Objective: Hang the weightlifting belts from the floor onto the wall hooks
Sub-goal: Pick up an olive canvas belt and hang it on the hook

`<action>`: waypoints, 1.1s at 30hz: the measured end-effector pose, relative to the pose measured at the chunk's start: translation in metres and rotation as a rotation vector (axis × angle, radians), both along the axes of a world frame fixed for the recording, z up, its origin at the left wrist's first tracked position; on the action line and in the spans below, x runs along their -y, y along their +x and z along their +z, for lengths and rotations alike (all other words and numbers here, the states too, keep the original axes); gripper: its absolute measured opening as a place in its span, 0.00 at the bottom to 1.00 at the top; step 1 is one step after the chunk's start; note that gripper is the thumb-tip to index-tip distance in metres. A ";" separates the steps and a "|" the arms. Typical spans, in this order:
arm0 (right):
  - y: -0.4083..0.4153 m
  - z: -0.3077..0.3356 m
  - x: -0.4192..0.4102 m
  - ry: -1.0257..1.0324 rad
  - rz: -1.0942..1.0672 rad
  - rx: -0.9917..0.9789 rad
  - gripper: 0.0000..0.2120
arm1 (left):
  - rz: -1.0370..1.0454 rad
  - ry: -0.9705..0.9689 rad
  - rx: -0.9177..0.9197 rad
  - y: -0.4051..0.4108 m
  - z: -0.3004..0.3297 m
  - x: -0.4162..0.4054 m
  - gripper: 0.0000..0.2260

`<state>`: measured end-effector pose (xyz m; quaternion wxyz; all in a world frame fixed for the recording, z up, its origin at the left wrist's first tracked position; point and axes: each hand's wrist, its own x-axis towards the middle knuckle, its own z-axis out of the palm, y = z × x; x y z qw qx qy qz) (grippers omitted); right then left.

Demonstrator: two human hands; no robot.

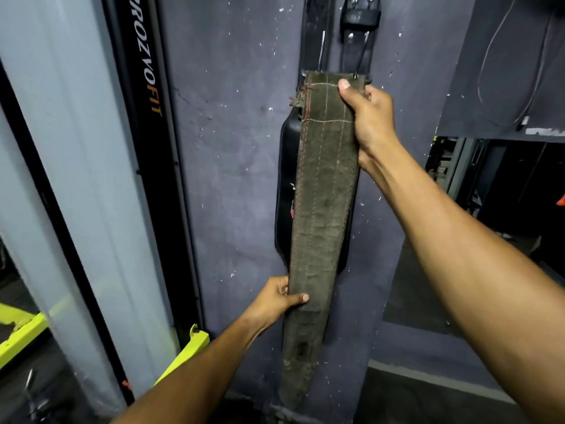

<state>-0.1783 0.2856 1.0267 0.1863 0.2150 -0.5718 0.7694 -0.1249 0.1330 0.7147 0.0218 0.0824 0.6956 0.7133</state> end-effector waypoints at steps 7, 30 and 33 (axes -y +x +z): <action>-0.018 -0.052 0.016 0.174 0.021 0.058 0.15 | 0.071 0.285 -0.253 -0.025 0.147 0.000 0.25; -0.018 -0.232 0.035 0.237 0.292 0.223 0.08 | 0.291 0.392 -0.415 -0.060 0.253 0.022 0.13; -0.014 -0.274 0.040 0.245 0.212 0.293 0.05 | 0.297 0.370 -0.432 -0.061 0.265 0.023 0.13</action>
